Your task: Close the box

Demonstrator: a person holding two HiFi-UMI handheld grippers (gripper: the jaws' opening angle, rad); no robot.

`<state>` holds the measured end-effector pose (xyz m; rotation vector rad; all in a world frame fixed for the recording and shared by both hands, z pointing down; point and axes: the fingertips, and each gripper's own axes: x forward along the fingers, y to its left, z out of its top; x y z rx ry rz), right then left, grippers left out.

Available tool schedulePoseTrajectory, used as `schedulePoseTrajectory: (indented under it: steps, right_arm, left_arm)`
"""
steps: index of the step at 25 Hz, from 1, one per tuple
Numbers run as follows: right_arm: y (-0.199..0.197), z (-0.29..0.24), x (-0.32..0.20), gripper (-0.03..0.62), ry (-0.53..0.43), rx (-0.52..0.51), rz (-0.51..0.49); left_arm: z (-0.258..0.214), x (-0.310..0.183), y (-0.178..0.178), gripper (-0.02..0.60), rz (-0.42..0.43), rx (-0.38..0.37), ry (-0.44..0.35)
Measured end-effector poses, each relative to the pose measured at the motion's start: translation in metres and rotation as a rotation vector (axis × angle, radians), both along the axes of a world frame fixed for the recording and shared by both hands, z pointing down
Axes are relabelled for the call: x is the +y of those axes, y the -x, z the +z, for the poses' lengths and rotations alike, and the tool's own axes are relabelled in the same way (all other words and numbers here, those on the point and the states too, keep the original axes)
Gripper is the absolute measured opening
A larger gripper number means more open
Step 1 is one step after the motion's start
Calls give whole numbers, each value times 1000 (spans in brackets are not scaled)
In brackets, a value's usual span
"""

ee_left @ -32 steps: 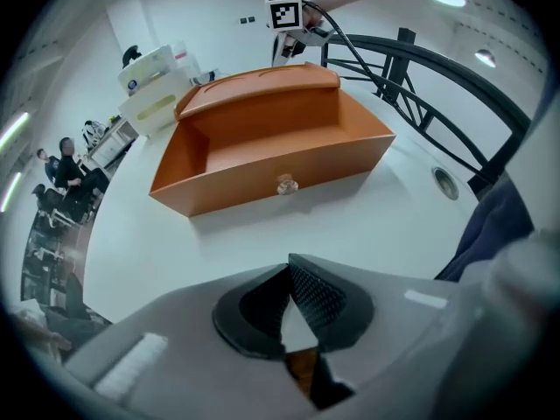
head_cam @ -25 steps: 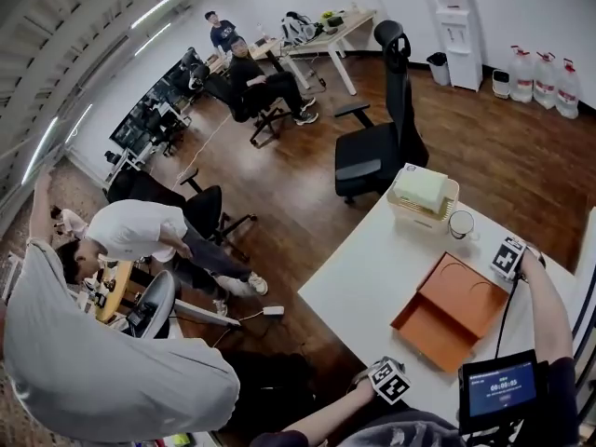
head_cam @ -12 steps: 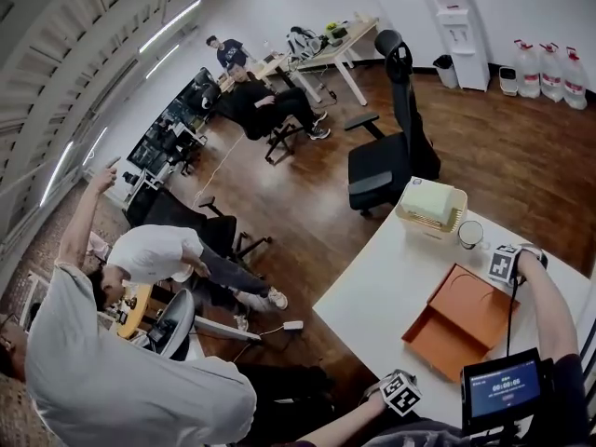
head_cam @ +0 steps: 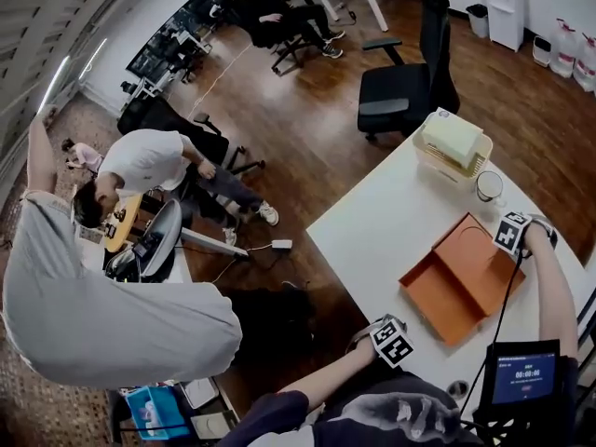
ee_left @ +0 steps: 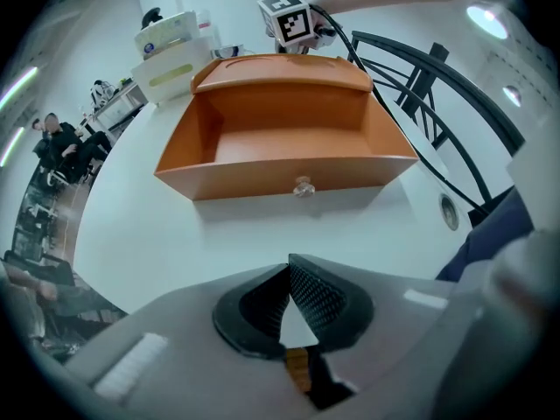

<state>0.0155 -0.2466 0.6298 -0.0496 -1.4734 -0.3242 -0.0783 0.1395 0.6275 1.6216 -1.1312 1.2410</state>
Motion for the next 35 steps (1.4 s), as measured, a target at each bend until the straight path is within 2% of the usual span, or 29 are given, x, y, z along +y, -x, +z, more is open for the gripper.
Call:
schedulePoseTrajectory:
  steps: [2,5,6,9,10,13,21,25,35]
  right_arm:
    - [-2,25,-1,0,35,17,13]
    - [7,43,2,0,113,32,100]
    - [11,34,5,0,111,27,111]
    - [26,2,4,0,34,-65,79]
    - [26,-4,2,0,12,-90,74]
    - [14,-7,4,0,5,-92,88]
    - [12,-5,3,0,-8,-94,84]
    - [13,-8,3,0,-5,-121,98]
    - [5,-4,4,0,-7,-102,122]
  left_arm:
    - [9,-7,3,15,-5,-2,5]
    - [-8,-30,41,15,8,-98,-24]
    - [-15,-30,43,16,2,-87,-26]
    - [-17,-22,11,16,-23,67,-9]
    - [-17,-21,1,16,-20,98,-2]
    - [-14,-25,-19,16,5,146,14]
    - [-17,-42,-29,15,24,187,-14]
    - [-19,-45,-31,15,13,212,7]
    - [-25,-58,-33,15,22,259,12]
